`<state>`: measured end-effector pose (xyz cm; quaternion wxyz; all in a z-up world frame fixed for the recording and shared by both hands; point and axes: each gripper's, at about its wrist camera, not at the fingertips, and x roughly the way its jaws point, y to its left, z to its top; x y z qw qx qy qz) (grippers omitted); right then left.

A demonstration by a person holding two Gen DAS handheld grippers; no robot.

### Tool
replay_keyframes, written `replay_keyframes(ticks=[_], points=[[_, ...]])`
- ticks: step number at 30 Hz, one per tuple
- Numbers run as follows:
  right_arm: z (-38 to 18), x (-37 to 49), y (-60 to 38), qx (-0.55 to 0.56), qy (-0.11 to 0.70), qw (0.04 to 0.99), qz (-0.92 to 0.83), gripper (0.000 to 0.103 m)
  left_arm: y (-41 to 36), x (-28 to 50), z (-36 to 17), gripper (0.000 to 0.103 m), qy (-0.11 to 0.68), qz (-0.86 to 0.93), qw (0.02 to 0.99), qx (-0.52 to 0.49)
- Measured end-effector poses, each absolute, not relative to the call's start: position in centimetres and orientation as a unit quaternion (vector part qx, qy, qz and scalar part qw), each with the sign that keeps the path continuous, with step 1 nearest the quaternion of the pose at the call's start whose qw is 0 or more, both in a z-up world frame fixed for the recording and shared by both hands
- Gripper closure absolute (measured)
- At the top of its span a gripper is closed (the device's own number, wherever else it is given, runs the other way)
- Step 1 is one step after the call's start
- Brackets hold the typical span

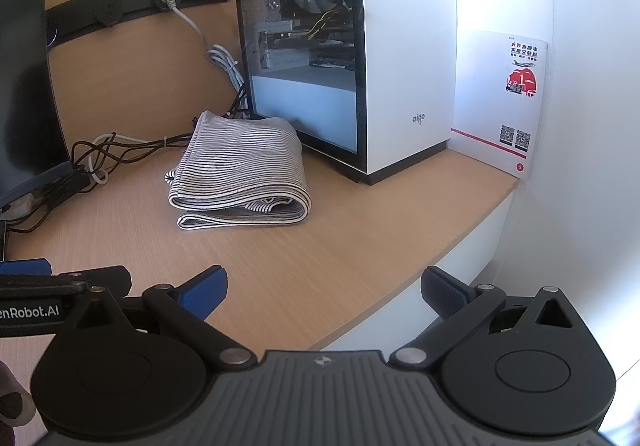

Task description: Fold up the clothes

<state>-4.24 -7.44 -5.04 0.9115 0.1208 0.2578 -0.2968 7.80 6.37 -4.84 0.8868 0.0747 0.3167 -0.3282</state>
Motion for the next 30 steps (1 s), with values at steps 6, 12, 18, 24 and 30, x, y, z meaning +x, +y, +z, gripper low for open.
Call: replay_keyframes(ticks=[6,12,18,24,30], points=[[-5.0,-4.1,-7.4,0.119,0.258,0.912,-0.297,0.000,6.4,8.0,-4.9,0.000,0.320,-0.326,0.887,0.074],[-5.0,-4.0,-7.5,0.117,0.259,0.911,-0.299,0.000,6.3,8.1,-5.1,0.000,0.323,-0.327,0.885,0.074],[-5.1,-3.8,-7.4,0.118,0.261,0.910,-0.301,0.000,6.1,8.2,-5.1,0.000,0.323,-0.327,0.885,0.075],[-5.2,-3.6,-7.3,0.117,0.263,0.909,-0.302,0.000,6.1,8.5,-5.2,0.000,0.325,-0.326,0.885,0.074],[-5.3,-3.0,-7.4,0.119,0.265,0.909,-0.298,0.000,6.3,9.1,-5.3,0.000,0.319,-0.322,0.889,0.071]])
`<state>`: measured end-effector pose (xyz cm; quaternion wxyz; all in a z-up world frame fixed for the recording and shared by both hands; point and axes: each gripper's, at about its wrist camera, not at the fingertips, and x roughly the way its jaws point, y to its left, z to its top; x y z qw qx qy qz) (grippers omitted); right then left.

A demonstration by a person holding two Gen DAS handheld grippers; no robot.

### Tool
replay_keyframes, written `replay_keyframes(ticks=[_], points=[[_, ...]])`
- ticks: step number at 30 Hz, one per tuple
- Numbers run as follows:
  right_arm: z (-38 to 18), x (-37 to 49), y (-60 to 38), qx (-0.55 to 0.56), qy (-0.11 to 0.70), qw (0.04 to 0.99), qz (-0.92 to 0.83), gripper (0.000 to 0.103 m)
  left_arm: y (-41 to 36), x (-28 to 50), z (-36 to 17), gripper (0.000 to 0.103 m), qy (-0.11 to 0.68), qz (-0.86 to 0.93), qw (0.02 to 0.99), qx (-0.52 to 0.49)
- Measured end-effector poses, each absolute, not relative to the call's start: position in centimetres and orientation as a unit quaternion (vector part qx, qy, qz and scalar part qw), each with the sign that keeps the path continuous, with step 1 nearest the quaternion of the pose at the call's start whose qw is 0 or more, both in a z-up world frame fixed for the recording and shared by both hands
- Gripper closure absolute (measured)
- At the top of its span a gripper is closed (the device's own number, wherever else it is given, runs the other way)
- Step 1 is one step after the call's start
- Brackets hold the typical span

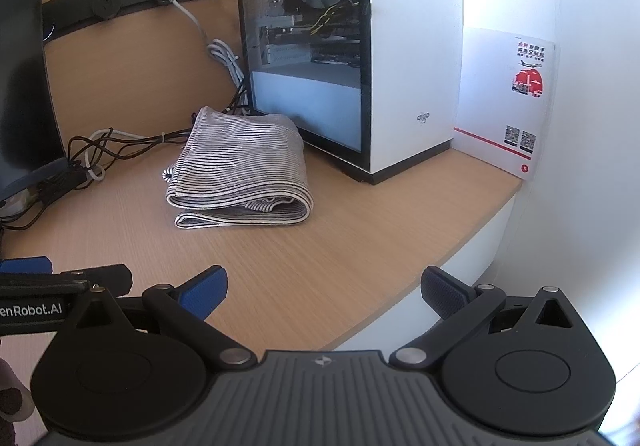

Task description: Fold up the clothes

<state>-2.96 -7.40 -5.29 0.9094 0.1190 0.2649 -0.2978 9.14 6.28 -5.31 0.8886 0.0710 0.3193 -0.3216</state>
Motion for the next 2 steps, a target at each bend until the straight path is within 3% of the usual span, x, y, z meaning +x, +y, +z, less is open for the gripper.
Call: replay_keyframes(ticks=[2], points=[[-5.52,-2.25,-7.35,0.125,0.269,0.911,-0.287,0.000,6.79,9.83,-5.33,0.000,0.323,-0.310,0.892,0.063]])
